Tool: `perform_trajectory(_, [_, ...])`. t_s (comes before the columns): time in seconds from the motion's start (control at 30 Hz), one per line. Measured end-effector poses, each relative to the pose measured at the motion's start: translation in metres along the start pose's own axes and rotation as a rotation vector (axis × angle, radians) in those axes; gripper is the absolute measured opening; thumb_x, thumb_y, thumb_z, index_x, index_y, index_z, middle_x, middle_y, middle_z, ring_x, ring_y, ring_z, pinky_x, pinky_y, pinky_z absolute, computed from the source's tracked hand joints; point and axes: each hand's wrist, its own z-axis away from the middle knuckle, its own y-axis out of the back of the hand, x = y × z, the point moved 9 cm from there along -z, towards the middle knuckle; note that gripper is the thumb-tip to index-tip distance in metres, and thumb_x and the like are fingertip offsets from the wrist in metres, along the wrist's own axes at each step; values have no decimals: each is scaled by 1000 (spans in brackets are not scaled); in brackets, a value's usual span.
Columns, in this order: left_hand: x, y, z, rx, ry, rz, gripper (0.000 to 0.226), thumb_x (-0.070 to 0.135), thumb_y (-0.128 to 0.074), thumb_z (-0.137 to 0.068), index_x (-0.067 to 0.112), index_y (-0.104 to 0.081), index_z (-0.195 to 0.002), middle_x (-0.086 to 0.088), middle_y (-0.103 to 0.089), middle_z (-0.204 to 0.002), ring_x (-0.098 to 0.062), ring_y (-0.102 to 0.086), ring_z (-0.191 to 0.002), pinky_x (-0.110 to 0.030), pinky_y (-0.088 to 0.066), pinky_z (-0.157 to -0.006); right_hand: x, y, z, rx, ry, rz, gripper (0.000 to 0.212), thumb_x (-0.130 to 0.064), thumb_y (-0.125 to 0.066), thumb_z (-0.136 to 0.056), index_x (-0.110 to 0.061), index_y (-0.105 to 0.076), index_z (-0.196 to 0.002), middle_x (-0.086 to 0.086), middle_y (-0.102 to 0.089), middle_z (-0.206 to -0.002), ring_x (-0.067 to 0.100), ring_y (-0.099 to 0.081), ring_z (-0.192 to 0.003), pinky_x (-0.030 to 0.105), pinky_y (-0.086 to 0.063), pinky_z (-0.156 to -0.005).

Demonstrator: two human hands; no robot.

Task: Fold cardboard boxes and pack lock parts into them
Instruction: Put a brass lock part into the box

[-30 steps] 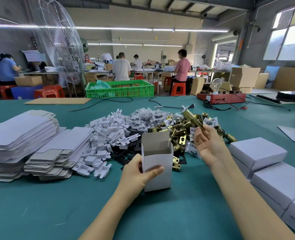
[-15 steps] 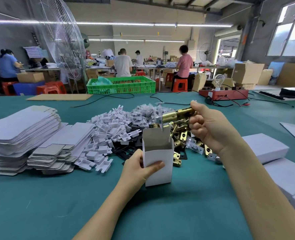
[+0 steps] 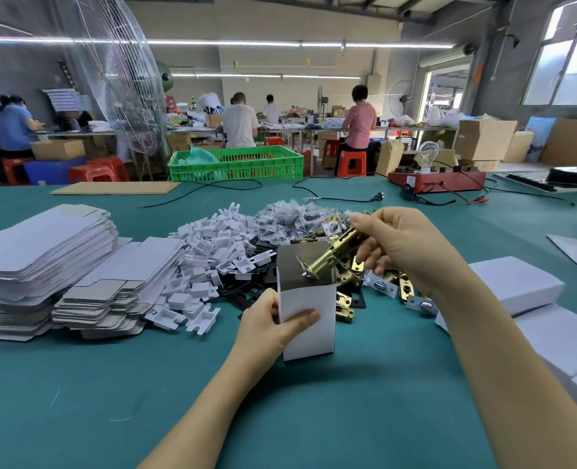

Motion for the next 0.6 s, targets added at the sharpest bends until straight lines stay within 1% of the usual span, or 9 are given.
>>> perform_trajectory(0.07, [0,-1,0,-3,2,1,41,34,-84,-73,16,-64,-103,7,-73,-95,-7,-69,-88,-26,-56,-74,1,-1,-1,18,5,60,31,-32,-64,-90,-2,-54,-86,7,-64,-54,13,-55,-41,19,-43,-38])
perform_trajectory(0.17, [1,-1,0,-2,2,0,42,36,-84,-71,17,-64,-103,8,-73,-95,-4,-68,-86,-21,-55,-71,-1,-3,-3,54,21,148,34,-34,-63,-91,-2,-54,-86,8,-65,-53,14,-56,-41,20,-43,-38])
perform_trajectory(0.27, [5,-2,2,-11,-18,-1,56,51,-81,-60,18,-64,-102,9,-73,-94,-2,-68,-85,-18,-53,-70,-4,-5,-1,95,38,257,39,-37,-62,-92,1,-54,-90,10,-67,-55,16,-58,-42,21,-45,-39])
perform_trajectory(0.33, [7,-2,3,-13,-28,3,61,56,-78,-55,19,-64,-102,9,-73,-93,0,-67,-84,-16,-52,-67,-11,-7,2,124,79,342,38,-36,-63,-92,1,-55,-88,8,-67,-54,16,-60,-41,21,-46,-39])
perform_trajectory(0.43, [7,-3,3,-14,-36,8,51,48,-83,-63,20,-64,-101,10,-73,-92,0,-67,-83,-16,-52,-68,-30,-19,11,136,205,546,36,-34,-63,-92,-1,-53,-82,5,-65,-50,14,-60,-39,20,-47,-38])
perform_trajectory(0.47, [6,-3,3,-16,-37,14,50,46,-83,-64,20,-64,-101,10,-73,-92,-1,-67,-84,-18,-53,-69,-36,-25,14,130,246,618,36,-34,-62,-92,-1,-52,-82,6,-65,-51,15,-62,-42,24,-50,-41])
perform_trajectory(0.53, [6,-4,4,-22,-35,35,57,51,-86,-60,19,-64,-101,9,-74,-91,-5,-69,-85,-24,-56,-73,-42,-38,18,113,302,759,37,-34,-62,-91,1,-51,-85,13,-65,-61,25,-64,-56,39,-56,-56])
perform_trajectory(0.57, [6,-4,4,-24,-34,41,61,53,-89,-57,19,-64,-102,9,-74,-91,-6,-69,-85,-26,-56,-74,-43,-46,19,99,317,829,37,-35,-61,-91,1,-50,-86,16,-65,-67,29,-63,-63,44,-54,-63])
perform_trajectory(0.6, [8,-5,4,-26,-40,42,62,53,-89,-56,21,-64,-102,10,-74,-90,-7,-69,-85,-26,-56,-73,-43,-53,19,80,322,894,37,-35,-60,-91,0,-49,-86,16,-64,-70,31,-62,-68,46,-53,-67])
